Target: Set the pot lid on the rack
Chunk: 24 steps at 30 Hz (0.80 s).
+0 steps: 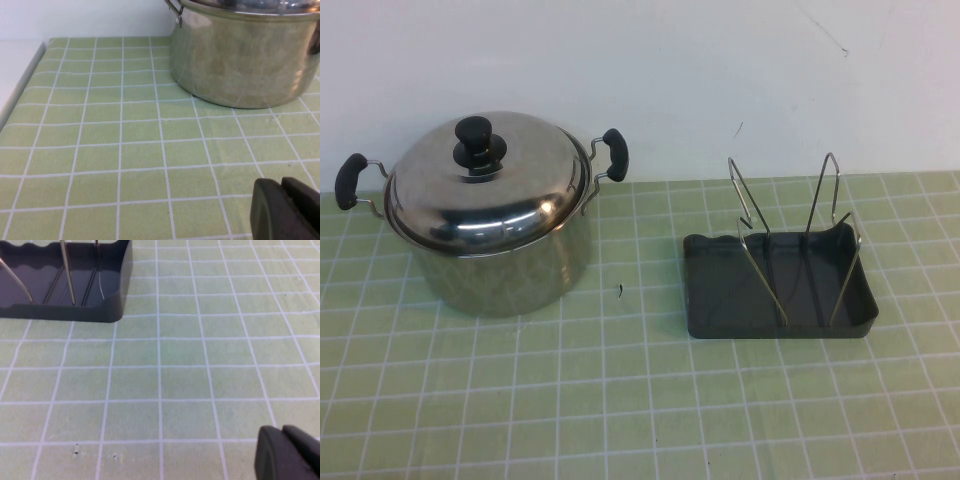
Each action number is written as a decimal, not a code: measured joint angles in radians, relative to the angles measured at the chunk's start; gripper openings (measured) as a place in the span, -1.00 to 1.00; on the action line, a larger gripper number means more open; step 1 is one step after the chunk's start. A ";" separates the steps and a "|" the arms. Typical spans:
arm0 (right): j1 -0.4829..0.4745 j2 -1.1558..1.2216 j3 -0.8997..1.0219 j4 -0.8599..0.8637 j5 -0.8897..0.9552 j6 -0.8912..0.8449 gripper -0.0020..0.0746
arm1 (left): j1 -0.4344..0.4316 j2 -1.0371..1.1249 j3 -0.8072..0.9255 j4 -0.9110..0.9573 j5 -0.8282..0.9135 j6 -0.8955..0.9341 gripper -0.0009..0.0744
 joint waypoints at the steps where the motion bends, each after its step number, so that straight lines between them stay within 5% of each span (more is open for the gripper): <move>1: 0.000 0.000 0.000 -0.005 -0.005 0.000 -0.95 | 0.000 0.000 0.000 0.000 0.000 0.000 -0.98; 6: 0.000 0.000 0.015 -0.050 -0.083 0.000 -0.95 | 0.000 0.000 0.004 0.006 -0.079 0.000 -0.98; 16: 0.000 0.000 0.021 -0.111 -0.660 -0.030 -0.95 | 0.000 0.000 0.004 0.017 -0.683 -0.004 -0.98; 24: 0.000 0.000 0.021 -0.071 -0.921 -0.101 -0.95 | 0.000 0.000 0.004 0.019 -0.897 -0.039 -0.98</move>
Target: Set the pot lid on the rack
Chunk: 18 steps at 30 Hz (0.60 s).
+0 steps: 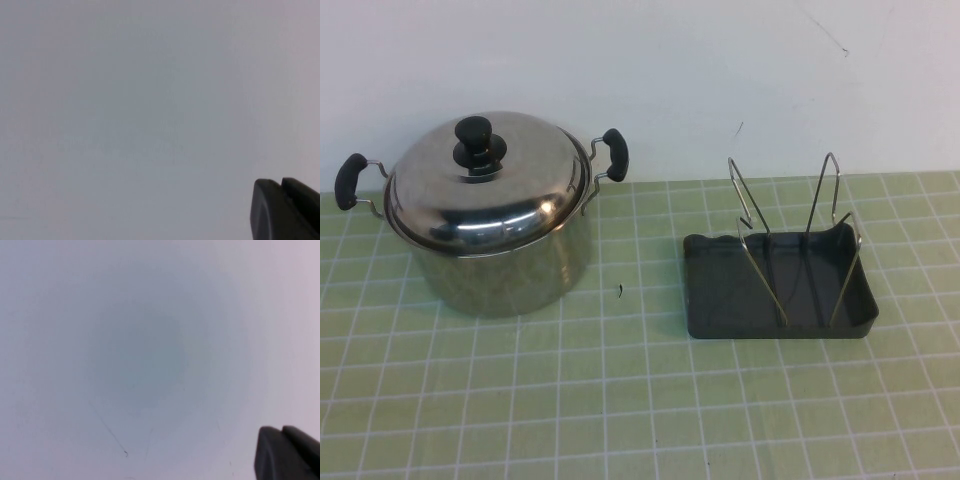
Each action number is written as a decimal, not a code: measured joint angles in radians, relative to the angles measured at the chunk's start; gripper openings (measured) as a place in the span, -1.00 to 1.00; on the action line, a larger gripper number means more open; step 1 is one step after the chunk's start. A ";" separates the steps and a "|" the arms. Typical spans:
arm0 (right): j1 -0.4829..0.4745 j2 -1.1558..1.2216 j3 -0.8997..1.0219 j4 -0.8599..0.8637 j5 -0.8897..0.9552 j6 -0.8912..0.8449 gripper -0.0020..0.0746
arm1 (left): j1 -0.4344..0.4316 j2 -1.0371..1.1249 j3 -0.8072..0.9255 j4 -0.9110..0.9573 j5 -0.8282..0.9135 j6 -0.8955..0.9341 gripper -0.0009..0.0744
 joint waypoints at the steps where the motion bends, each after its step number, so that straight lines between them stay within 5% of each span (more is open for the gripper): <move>1: 0.000 0.000 0.000 0.032 -0.007 -0.011 -0.95 | 0.000 0.000 0.000 0.000 -0.015 -0.010 -0.98; 5: 0.000 0.000 0.000 0.145 -0.039 -0.039 -0.95 | 0.000 0.000 0.000 -0.021 0.000 -0.017 -0.98; 9: 0.000 0.000 -0.064 0.163 0.022 -0.105 -0.95 | 0.000 0.000 -0.081 -0.023 0.267 -0.019 -0.98; 13: 0.000 0.011 -0.212 0.118 0.180 -0.224 -0.95 | 0.000 0.034 -0.258 -0.026 0.545 -0.019 -0.98; 18: 0.000 0.051 -0.382 0.059 0.435 -0.282 -0.95 | 0.000 0.208 -0.397 -0.026 0.619 -0.016 -0.98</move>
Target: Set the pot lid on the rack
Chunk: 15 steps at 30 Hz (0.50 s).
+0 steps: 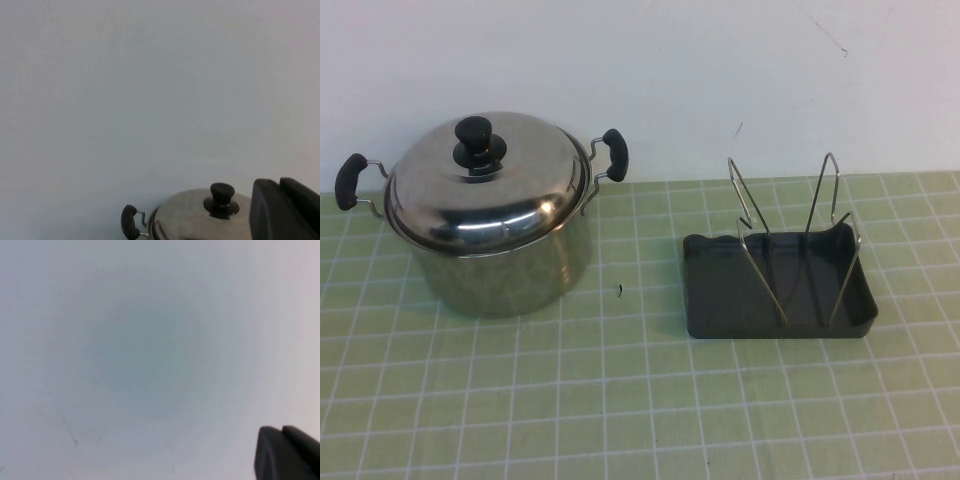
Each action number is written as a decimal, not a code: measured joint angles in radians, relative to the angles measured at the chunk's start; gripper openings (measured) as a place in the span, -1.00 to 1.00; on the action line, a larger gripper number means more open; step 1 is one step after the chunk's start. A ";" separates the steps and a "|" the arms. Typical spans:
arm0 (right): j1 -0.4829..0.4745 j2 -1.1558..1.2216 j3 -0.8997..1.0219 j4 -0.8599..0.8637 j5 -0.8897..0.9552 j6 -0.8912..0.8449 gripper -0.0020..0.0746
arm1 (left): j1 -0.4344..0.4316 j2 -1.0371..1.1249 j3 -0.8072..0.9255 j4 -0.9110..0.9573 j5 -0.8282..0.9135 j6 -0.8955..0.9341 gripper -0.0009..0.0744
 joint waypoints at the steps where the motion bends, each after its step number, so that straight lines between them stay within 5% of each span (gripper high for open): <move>1: 0.000 0.008 -0.018 -0.003 0.032 -0.002 -0.95 | 0.000 0.050 -0.022 0.000 -0.003 0.000 -0.98; 10: 0.000 0.036 -0.033 -0.010 0.211 -0.009 -0.95 | 0.000 0.539 -0.076 0.064 -0.489 -0.010 -0.92; 12: 0.000 0.036 -0.031 -0.010 0.227 -0.009 -0.95 | 0.000 0.657 -0.110 0.139 -0.556 -0.078 -0.77; 15: 0.000 0.036 -0.029 -0.010 0.237 -0.009 -0.95 | 0.000 0.811 -0.193 0.308 -0.598 -0.267 -0.23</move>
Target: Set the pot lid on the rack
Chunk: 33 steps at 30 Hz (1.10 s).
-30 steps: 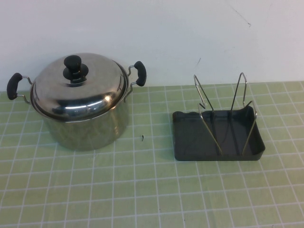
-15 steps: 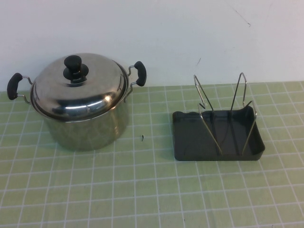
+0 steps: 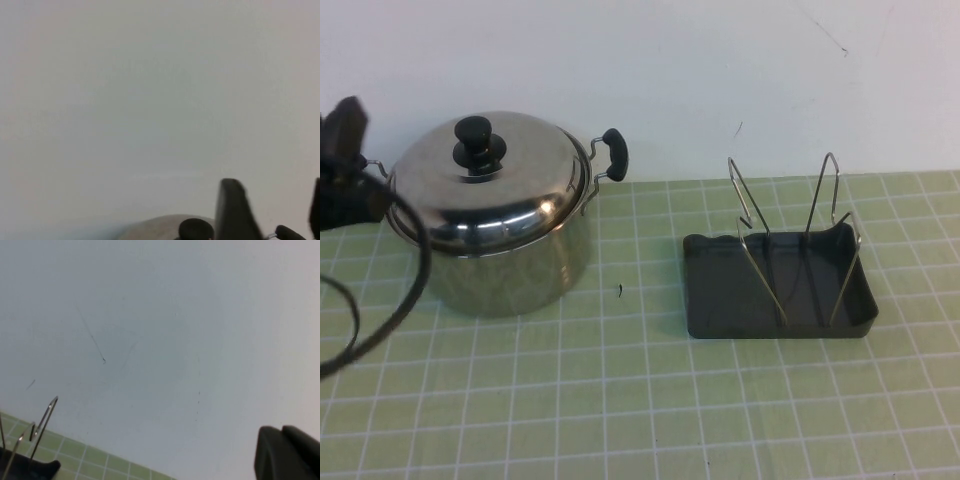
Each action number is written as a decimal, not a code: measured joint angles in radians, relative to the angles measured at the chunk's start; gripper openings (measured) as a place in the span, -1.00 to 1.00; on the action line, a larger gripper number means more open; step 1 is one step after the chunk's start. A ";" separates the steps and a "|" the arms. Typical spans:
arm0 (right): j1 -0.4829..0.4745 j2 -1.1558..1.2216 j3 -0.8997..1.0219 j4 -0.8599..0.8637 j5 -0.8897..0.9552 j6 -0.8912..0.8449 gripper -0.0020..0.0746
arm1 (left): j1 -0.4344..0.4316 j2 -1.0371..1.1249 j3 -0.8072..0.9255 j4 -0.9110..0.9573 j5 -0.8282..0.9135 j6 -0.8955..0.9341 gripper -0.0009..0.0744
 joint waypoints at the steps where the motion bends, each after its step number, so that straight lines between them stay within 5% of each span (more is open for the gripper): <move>1: 0.000 0.000 0.002 0.000 0.002 0.000 -0.95 | 0.000 0.051 -0.035 0.060 -0.010 -0.065 0.00; 4: 0.000 0.000 0.002 0.000 0.009 0.000 -0.95 | 0.000 0.187 -0.134 0.208 -0.026 -0.180 0.48; 6: 0.000 0.000 0.004 0.012 0.010 0.000 -0.95 | 0.000 0.262 -0.193 0.262 -0.032 -0.208 0.59; 22: 0.000 0.000 0.004 0.088 0.004 0.010 -0.95 | -0.021 0.719 -0.495 0.306 0.031 -0.148 0.67; 26: 0.000 0.000 0.004 0.088 0.009 0.014 -0.95 | -0.050 0.777 -0.542 0.313 0.090 -0.120 0.54; 33: 0.000 0.000 0.004 0.090 0.011 0.020 -0.95 | -0.060 0.806 -0.568 0.296 0.111 -0.105 -0.14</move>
